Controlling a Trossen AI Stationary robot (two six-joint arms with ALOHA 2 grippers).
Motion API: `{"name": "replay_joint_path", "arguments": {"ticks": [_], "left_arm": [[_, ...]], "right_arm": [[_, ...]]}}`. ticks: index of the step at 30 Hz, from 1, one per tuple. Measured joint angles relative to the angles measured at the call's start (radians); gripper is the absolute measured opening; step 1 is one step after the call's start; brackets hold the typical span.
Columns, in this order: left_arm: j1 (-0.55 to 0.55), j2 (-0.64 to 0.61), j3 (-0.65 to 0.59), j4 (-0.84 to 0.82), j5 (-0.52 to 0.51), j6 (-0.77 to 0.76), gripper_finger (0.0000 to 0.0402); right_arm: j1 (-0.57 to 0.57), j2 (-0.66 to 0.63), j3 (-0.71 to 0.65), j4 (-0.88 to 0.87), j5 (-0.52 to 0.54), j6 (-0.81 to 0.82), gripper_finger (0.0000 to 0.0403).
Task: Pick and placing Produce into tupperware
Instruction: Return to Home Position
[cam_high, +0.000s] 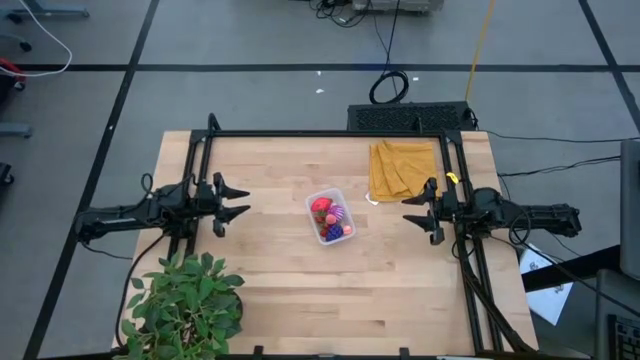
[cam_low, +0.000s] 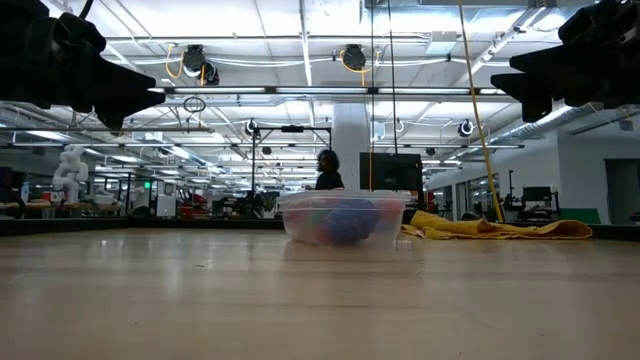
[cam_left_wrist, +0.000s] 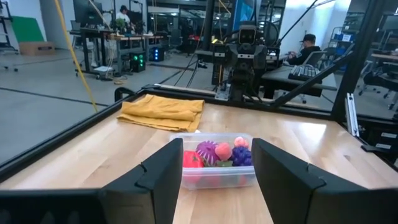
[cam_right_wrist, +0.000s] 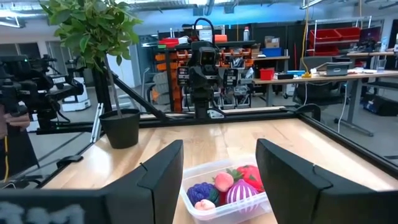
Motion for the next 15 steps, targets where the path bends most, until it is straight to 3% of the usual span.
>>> {"name": "replay_joint_path", "arguments": {"ticks": [15], "left_arm": [[0.0, 0.0, 0.001, -0.001, 0.001, -0.021, 0.0196]], "right_arm": [[0.0, 0.0, 0.0, 0.0, 0.0, 0.025, 0.0192]]}}
